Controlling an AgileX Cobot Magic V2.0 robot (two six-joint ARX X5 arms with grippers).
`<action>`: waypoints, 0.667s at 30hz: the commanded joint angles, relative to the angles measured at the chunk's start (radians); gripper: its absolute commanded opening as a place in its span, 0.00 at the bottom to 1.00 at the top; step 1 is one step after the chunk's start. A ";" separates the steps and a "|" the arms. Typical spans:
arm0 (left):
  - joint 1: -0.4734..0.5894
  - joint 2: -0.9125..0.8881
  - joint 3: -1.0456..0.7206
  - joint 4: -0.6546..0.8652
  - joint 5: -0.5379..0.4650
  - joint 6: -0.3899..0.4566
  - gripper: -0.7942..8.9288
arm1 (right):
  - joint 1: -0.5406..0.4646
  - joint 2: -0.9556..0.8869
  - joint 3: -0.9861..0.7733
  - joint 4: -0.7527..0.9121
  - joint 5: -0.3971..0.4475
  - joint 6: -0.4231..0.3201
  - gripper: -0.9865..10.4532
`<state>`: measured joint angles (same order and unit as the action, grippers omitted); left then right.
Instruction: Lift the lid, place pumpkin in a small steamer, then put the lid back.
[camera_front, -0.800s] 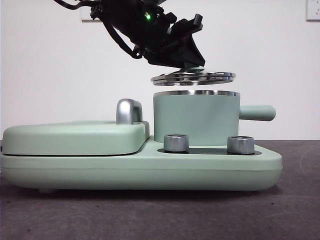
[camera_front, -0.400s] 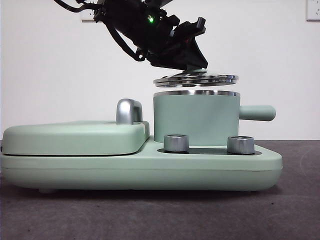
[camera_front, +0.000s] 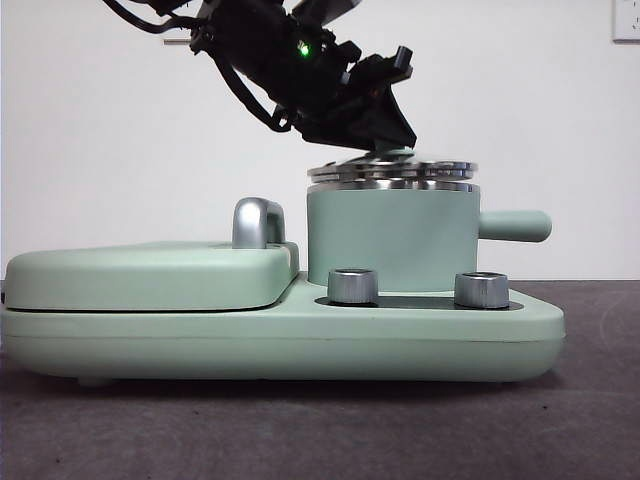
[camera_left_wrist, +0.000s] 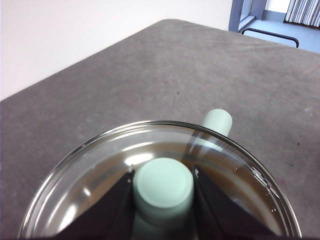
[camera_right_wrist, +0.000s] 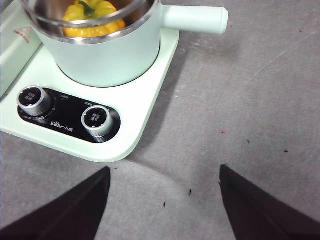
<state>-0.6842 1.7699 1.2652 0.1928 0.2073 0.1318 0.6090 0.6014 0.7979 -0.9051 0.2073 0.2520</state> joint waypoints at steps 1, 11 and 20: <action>-0.010 0.019 0.037 0.024 0.004 0.010 0.09 | 0.009 0.003 0.006 0.007 0.005 0.010 0.38; -0.010 0.036 0.037 0.011 0.029 0.011 0.09 | 0.009 0.003 0.006 0.006 0.005 0.010 0.38; -0.006 0.047 0.037 -0.055 -0.002 0.017 0.09 | 0.009 0.003 0.006 0.008 0.008 0.010 0.38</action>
<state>-0.6849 1.7889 1.2842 0.1474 0.2150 0.1394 0.6090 0.6014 0.7979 -0.9051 0.2108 0.2520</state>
